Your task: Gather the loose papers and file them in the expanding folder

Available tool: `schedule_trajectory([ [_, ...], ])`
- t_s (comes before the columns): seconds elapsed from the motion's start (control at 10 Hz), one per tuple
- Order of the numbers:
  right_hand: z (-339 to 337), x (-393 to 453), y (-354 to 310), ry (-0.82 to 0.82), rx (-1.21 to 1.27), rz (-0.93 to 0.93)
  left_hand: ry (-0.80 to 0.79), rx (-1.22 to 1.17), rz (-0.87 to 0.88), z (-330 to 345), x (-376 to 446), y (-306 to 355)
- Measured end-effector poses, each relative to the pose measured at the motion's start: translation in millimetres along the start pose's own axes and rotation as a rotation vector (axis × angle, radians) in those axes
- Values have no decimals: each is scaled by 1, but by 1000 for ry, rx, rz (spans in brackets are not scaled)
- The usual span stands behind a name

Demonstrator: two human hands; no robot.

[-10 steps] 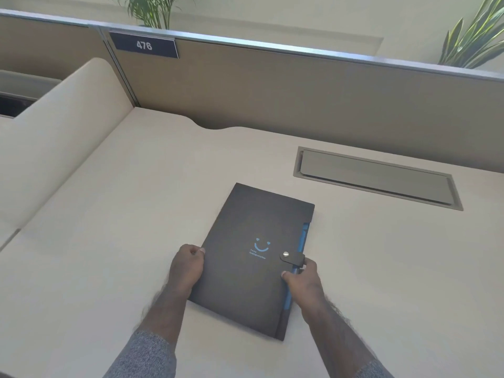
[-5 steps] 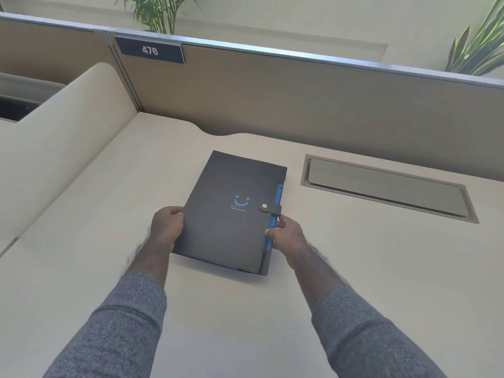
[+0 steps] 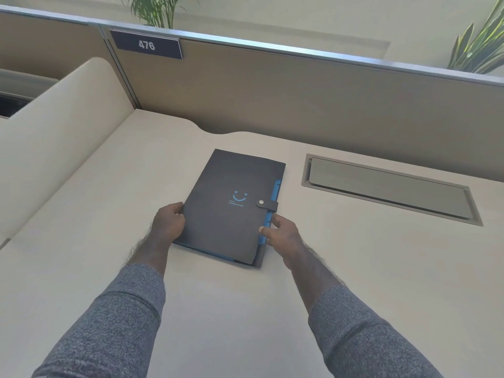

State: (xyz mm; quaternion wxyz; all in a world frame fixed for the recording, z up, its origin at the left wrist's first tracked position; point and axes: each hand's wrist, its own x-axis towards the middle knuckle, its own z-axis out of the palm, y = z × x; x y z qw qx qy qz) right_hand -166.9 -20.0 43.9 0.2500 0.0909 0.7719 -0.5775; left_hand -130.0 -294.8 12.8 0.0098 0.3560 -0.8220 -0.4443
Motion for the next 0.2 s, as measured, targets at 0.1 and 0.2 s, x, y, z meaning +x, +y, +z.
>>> schedule_trajectory([
  [0.1, -6, 0, 5, -12, -36, -17, -5, 147, -1, -2, -10, 10],
  [0.2, -12, -5, 7, 3, -106, 2, 15, 245, -24, 0, -16, 17],
])
